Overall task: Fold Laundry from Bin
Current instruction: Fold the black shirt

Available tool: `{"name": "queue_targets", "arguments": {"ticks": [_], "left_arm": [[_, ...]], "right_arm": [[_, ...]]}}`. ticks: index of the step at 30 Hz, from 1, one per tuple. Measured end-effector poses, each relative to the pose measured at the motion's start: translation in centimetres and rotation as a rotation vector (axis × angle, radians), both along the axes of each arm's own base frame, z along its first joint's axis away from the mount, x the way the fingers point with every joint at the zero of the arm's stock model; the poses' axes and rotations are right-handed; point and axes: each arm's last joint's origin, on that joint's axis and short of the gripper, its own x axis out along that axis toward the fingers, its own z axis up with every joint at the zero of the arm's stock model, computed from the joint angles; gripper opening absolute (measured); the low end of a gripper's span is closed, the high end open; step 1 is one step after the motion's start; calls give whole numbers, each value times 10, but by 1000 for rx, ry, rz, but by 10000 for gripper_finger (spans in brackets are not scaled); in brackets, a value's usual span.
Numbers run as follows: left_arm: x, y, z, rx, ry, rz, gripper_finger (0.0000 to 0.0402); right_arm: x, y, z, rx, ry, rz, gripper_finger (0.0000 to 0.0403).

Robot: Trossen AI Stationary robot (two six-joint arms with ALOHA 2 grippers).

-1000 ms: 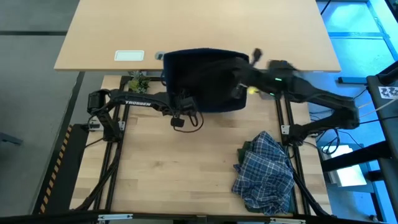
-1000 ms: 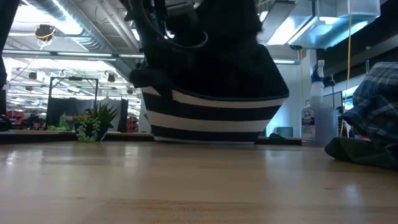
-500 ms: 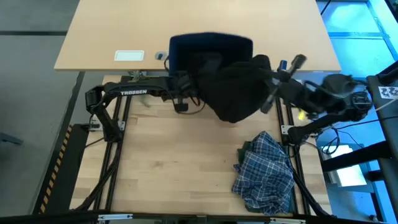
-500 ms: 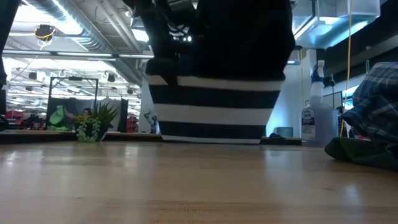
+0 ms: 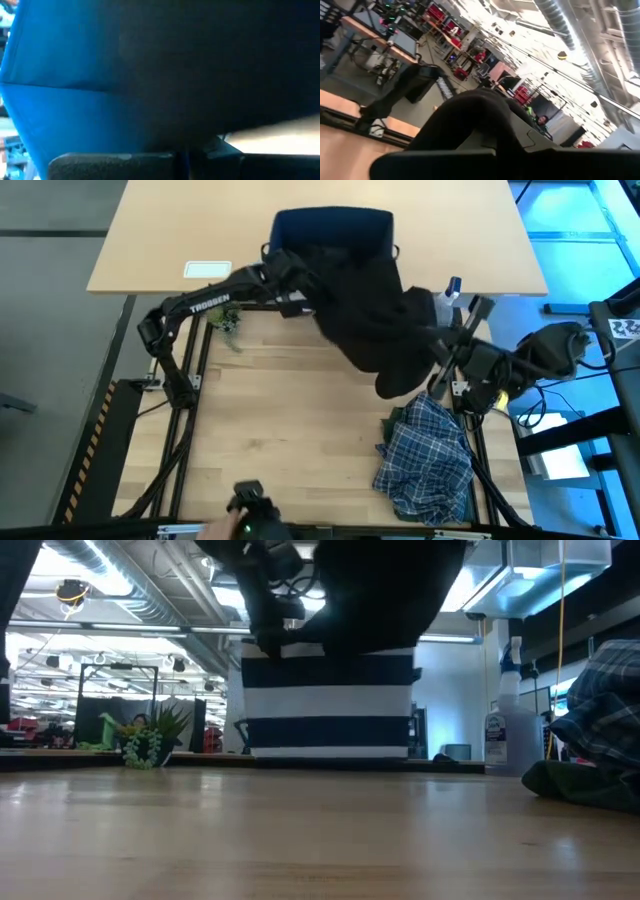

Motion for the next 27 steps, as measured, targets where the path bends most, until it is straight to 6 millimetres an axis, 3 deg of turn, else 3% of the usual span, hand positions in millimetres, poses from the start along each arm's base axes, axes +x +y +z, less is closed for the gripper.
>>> {"name": "queue_targets", "arguments": {"ticks": [7,12,21,27], "left_arm": [[-34,47,5,6,-4,-3,1],[-51,67,8,-15,-80,-14,24],[-46,64,15,-42,-152,-148,123],[-42,60,45,29,-176,-144,187]], "right_arm": [[12,13,-9,-21,54,-25,2],[21,15,-16,-9,82,-41,2],[35,-6,-27,47,138,-136,3],[43,-28,-34,94,183,-165,3]]}}
